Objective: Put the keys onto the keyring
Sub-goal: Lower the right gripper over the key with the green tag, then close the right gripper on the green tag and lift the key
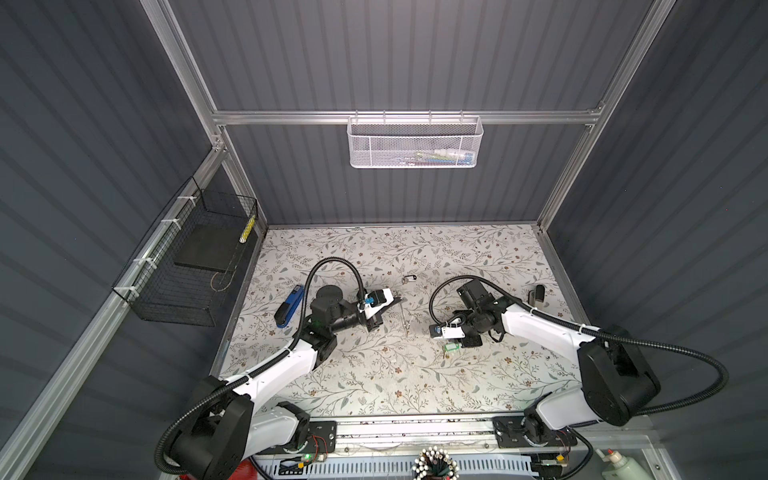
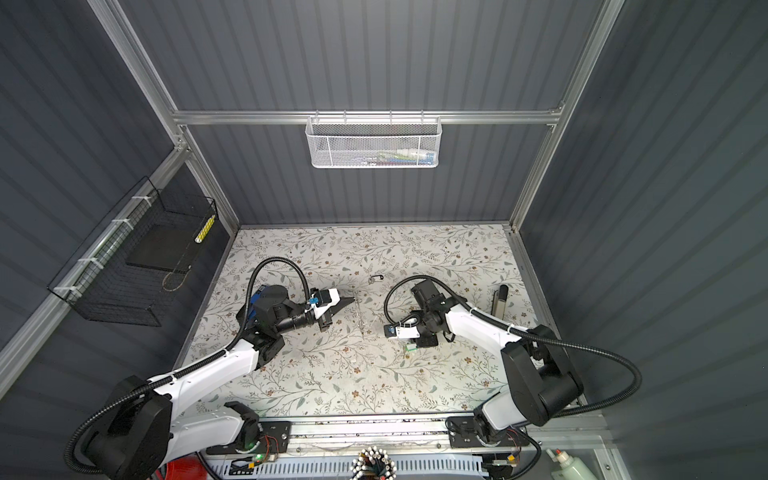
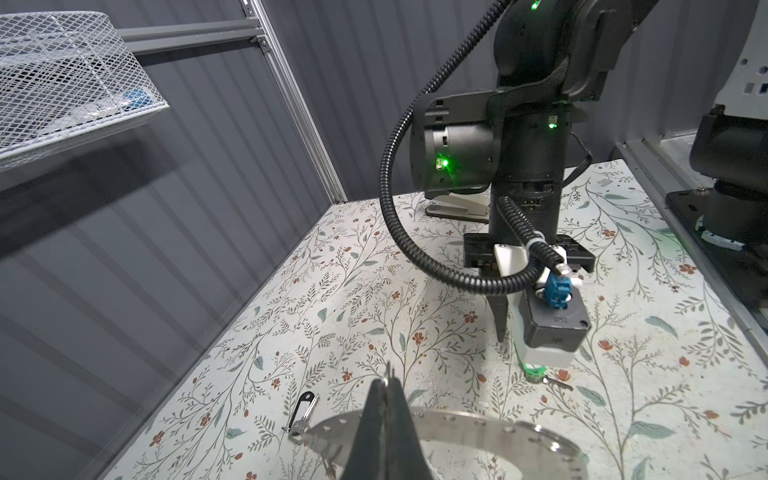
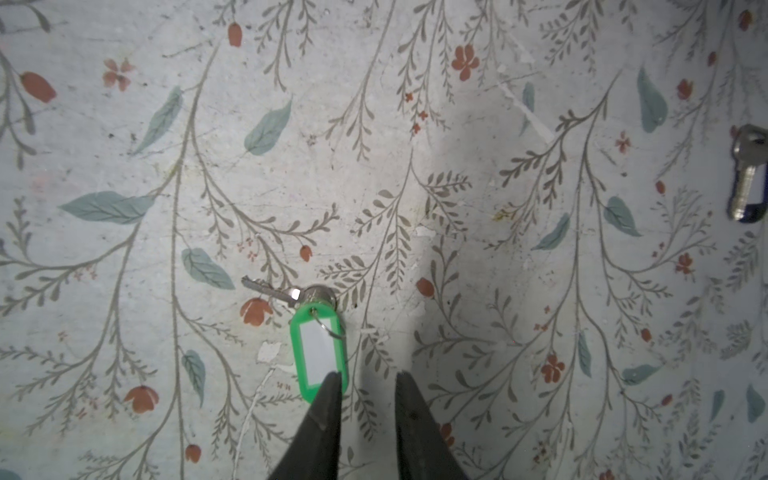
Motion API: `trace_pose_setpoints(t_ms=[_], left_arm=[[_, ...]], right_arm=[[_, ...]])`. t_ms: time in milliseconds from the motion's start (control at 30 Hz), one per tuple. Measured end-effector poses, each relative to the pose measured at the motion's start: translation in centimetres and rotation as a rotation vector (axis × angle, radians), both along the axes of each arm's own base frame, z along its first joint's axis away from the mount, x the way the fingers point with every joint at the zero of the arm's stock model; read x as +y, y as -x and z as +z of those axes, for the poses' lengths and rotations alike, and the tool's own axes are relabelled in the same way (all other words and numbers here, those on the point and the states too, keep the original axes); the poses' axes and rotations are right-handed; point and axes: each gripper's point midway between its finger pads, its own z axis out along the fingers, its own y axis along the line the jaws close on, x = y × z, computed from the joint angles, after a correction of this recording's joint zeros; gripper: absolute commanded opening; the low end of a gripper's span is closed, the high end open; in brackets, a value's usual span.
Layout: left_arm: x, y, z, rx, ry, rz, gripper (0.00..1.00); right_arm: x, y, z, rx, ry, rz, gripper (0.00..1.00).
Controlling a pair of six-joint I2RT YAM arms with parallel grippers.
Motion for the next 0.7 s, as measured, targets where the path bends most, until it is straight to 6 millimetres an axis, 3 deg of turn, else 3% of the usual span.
trace_pose_setpoints(t_ms=[267,700], left_arm=[[-0.1,-0.2,-0.7,0.017,-0.010,-0.002,0.00],[-0.2,0.1,-0.6,0.018,-0.008,-0.019,0.00]], right_arm=[[0.3,0.0,-1.4,0.047,0.026,0.054,0.26],[0.2,0.7,-2.0,0.077,0.039,0.104,0.22]])
